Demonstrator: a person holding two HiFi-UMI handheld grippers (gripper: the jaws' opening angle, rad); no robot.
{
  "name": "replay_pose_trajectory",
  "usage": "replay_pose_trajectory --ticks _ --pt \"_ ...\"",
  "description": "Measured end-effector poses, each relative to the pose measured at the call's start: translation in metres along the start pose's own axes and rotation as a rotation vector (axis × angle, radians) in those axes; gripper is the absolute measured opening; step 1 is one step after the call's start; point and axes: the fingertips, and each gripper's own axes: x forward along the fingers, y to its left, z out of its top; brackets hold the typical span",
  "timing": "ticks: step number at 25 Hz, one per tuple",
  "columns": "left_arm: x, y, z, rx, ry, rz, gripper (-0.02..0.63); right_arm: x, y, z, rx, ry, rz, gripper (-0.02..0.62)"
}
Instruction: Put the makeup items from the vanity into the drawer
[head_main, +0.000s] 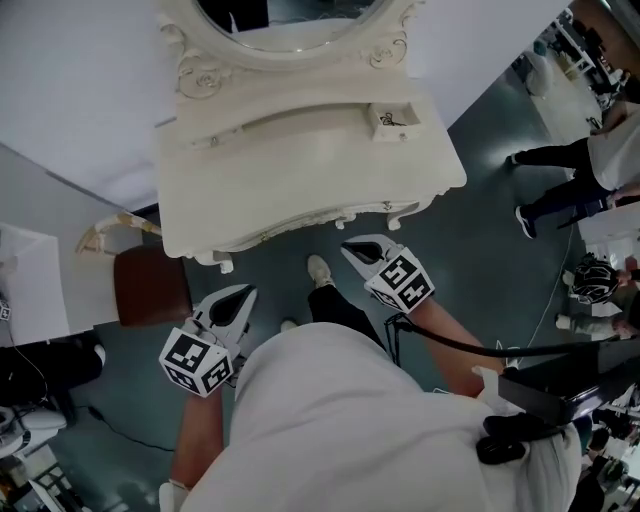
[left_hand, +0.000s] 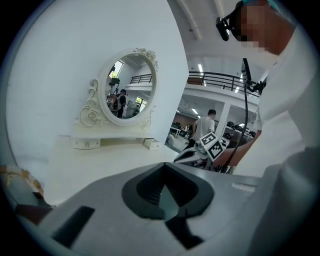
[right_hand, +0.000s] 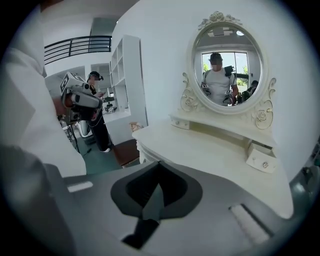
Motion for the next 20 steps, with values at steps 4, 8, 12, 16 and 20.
replay_pose_trajectory --ticks 4,8,12,16,20 --pt "-0.014 -0.013 -0.014 0.009 0.000 -0.025 -0.002 -0.009 0.043 -0.003 0.010 -0.029 0.003 0.000" --pt "-0.024 -0.025 -0.019 0.029 -0.010 -0.050 -0.002 -0.015 0.074 -0.002 0.016 -0.052 0.011 0.000" --pt "-0.030 -0.035 -0.022 0.042 -0.019 -0.068 -0.002 -0.019 0.094 -0.002 0.008 -0.058 0.014 0.000" --pt "-0.036 -0.039 -0.025 0.042 -0.015 -0.077 -0.002 -0.021 0.105 0.003 0.003 -0.071 0.013 0.000" --pt "-0.044 -0.040 -0.025 0.051 -0.014 -0.076 -0.002 -0.019 0.115 0.010 -0.006 -0.082 0.017 0.000"
